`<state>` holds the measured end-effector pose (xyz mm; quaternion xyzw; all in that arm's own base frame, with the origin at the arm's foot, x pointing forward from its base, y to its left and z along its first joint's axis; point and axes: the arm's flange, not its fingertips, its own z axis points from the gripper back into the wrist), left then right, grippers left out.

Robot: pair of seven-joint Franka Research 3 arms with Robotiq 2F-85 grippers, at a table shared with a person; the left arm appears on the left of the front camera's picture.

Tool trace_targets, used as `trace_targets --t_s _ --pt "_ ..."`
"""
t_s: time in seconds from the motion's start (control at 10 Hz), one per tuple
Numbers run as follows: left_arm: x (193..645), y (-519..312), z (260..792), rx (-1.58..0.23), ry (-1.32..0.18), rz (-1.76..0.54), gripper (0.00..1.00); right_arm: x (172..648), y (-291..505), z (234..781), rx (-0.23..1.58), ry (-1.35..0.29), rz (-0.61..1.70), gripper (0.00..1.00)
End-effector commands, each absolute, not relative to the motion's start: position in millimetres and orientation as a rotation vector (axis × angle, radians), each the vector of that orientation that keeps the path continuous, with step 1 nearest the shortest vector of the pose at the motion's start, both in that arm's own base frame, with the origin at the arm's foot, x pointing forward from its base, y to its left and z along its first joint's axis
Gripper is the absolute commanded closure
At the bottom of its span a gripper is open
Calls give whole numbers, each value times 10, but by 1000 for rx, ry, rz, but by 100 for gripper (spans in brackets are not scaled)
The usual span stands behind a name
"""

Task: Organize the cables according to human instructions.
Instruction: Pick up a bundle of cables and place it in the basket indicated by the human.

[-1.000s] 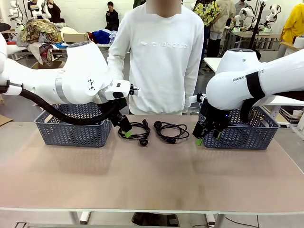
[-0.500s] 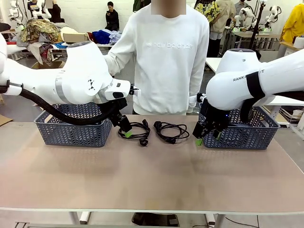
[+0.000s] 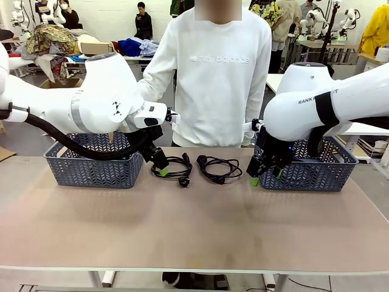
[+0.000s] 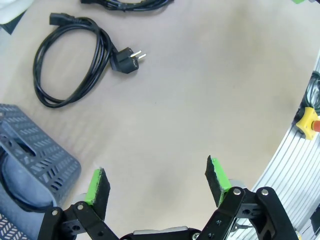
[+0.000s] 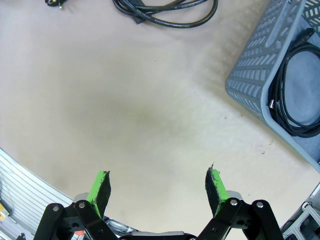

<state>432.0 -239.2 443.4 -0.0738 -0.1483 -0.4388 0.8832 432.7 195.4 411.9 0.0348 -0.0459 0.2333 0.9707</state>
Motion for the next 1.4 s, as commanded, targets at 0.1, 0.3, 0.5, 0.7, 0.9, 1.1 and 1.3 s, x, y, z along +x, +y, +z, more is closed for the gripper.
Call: trace_targets --t_s 0.1,0.3,0.5,0.7,0.9,1.1,1.3 --pt "4324 -2382 4439 -148 -311 -917 0 4329 1954 4140 71 -97 471 0" --pt "4324 -2382 4439 -148 -311 -917 0 4329 1954 4140 71 -97 471 0" --pt "4324 -2382 4439 -148 -311 -917 0 4329 1954 4140 71 -97 471 0" --pt "4398 -2458 4436 -141 -290 -902 0 4329 1954 4140 71 -97 471 0" --pt "4566 -2637 4440 -109 -268 -892 0 4329 1954 4140 71 -97 471 0" --pt "4752 -2854 4418 -62 -243 -852 0 4329 1954 4140 71 -97 471 0" --pt "4912 -3054 4366 -25 -222 -815 0 4329 1954 4140 71 -97 471 0"
